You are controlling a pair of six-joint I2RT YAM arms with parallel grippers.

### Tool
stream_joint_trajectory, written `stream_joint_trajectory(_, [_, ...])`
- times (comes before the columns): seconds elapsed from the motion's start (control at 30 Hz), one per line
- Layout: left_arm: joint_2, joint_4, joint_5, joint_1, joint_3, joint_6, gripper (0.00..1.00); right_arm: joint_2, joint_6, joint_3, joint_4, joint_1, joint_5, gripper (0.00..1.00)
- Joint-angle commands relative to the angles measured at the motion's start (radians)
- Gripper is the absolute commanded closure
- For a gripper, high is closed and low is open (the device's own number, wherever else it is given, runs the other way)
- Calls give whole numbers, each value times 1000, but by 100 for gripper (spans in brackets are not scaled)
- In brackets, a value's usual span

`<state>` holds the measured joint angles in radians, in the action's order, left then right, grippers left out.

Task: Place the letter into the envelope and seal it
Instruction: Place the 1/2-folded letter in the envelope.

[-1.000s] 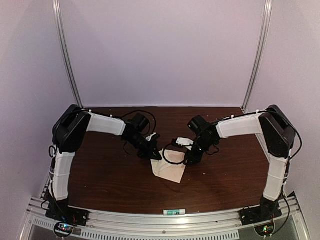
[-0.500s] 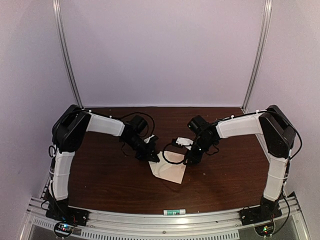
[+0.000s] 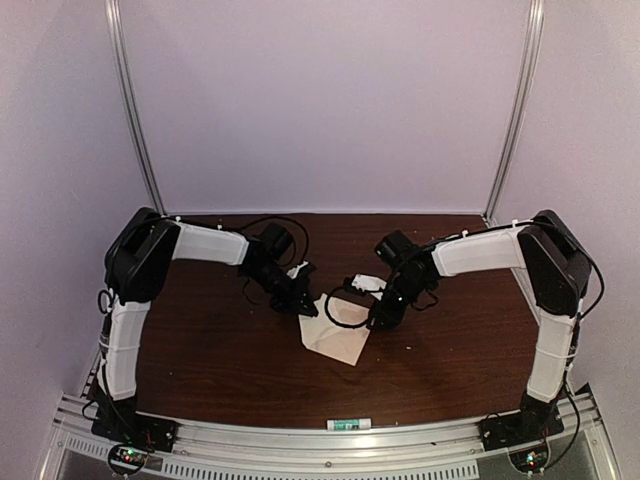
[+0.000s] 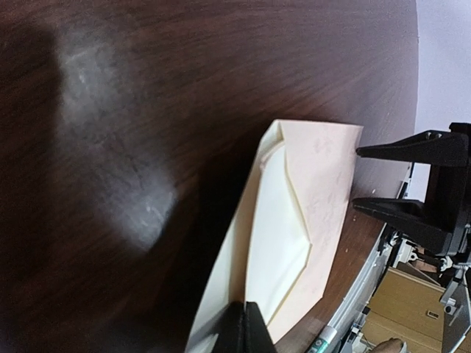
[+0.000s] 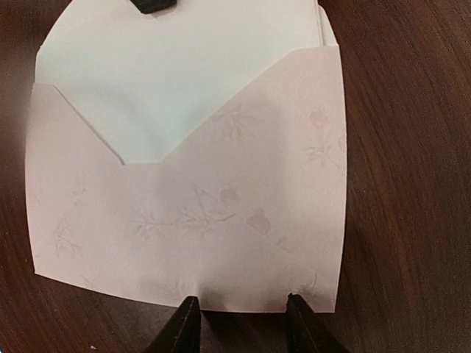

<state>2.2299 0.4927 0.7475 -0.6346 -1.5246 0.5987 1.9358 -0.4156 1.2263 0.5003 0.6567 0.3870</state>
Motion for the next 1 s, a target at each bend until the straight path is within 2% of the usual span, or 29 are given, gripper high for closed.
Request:
stream_joint_trajectory(0.0, [23,14,17,-1,-31,-24,100,56,13,-16,41,-1,-32,60])
stream_joint_trajectory(0.2, [27,2,40,-23,-17,-15,100,56,16,-16,35,0,-25,60])
stream_joint_trajectory(0.4, [34,-108,104,-35,7,64,100,57,18,-18,35,0,-21,60])
stream_joint_trajectory(0.63, [19,-96,98,-40,21,59,100,43,18,-16,48,-2,-40,60])
stream_joint_trajectory(0.87, [9,-89,85,-34,44,43,100,-155,-68,-90,27,15,-35,57])
stream_joint_trajectory(0.97, [22,-102,91,-33,46,45,100,-170,-81,-119,8,29,-37,54])
